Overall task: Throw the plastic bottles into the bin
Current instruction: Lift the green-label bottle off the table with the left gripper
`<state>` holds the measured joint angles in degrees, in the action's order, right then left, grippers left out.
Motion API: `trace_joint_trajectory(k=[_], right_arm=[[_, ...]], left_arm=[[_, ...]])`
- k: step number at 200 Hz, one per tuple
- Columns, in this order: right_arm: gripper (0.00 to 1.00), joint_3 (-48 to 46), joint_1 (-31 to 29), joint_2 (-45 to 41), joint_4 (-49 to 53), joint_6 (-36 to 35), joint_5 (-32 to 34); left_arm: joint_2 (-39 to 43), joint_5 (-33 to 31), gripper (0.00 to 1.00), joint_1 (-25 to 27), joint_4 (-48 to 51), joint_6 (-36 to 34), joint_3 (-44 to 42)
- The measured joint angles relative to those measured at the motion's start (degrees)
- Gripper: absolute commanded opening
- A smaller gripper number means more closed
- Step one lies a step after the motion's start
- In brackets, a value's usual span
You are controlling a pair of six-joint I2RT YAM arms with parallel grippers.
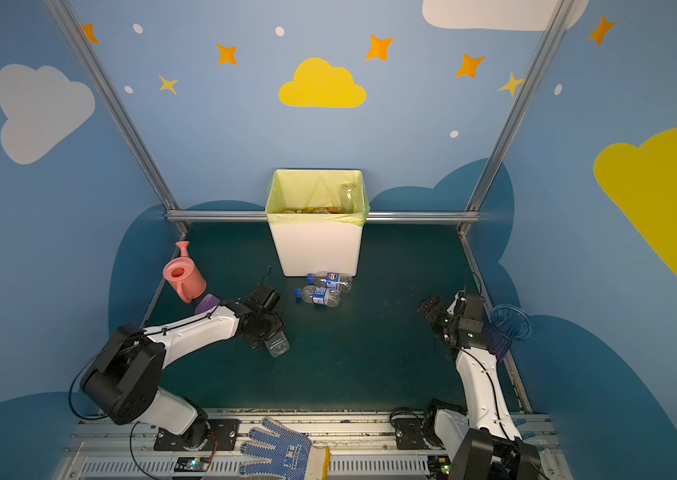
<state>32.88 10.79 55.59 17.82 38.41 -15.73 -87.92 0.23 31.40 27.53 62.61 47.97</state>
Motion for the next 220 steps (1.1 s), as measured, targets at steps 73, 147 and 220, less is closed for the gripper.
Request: trace_joint_trajectory(k=[73,147,220], right_arm=[[0.92,-0.46,0.0,0.04,-0.04,0.2,0.0],[0.92,-1.64,0.0,1.05,-0.46,0.35,-0.46],[0.92,-1.97,0.02,1.03,-0.46,0.35,-0.42]], left_arm=[[2.73,-0.48,0.94,0.07,3.67,-5.33,0.13],[3.21,-2.34,0.94,0.2,6.73,-7.96,3.76],[-3.19,1.73,0.81,-0.66,5.01,-11.23,5.79]])
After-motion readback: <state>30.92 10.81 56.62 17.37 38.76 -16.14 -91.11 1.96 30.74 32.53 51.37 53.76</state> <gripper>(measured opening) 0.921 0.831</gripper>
